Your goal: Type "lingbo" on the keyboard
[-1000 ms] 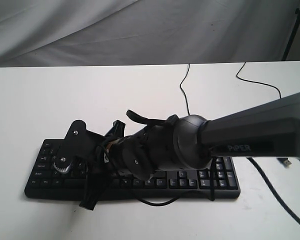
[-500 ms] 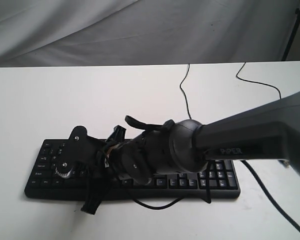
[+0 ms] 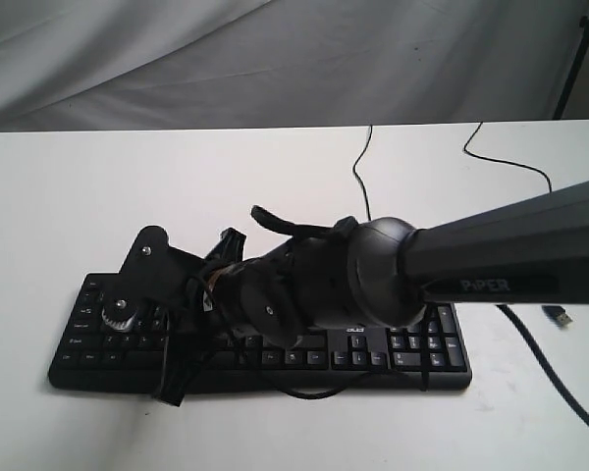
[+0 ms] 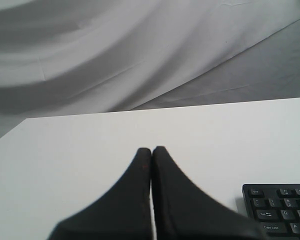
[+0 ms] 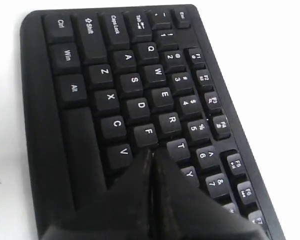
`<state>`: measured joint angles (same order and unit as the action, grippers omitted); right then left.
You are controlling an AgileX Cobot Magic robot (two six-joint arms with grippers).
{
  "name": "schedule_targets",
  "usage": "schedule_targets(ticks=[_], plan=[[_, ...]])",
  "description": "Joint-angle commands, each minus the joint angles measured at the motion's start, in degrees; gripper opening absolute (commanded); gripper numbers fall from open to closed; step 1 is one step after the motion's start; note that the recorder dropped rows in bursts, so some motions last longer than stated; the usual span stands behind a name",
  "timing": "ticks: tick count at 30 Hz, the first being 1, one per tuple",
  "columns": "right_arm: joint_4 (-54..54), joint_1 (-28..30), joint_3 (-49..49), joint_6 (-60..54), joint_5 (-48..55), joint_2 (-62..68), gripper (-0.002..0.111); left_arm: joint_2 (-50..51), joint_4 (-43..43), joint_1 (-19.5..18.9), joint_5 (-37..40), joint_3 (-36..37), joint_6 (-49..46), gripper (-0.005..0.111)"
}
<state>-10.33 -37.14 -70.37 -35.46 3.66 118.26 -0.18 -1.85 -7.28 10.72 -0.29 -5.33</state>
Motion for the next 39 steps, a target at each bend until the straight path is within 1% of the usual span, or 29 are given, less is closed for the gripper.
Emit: schedule_targets(ticks=[1,4,8,21,39], plan=[[0.27,1.17,1.63,-0.27,-0.18,-2.58,0.000,0.18,0.03,0.22,-0.24,0.29,0.16,0.001],[0.40,2.05,3.81,-0.27,-0.57,-4.12,0.000,0.18,0.03,0.22,-0.24,0.29,0.16,0.001],[0.56,4.64,6.34,-0.27,-0.57,-5.31,0.000,0.18,0.03,0.22,-0.24,0.29,0.16,0.001],[1.08,6.94,6.56,-0.41,-0.44,-5.31,0.000,0.18,0.03,0.22,-0.24,0.29,0.16,0.001],[1.45,7.34,6.56,-0.54,-1.58,-1.92,0.000,0.18,0.03,0.22,-0.24,0.29,0.16,0.001]])
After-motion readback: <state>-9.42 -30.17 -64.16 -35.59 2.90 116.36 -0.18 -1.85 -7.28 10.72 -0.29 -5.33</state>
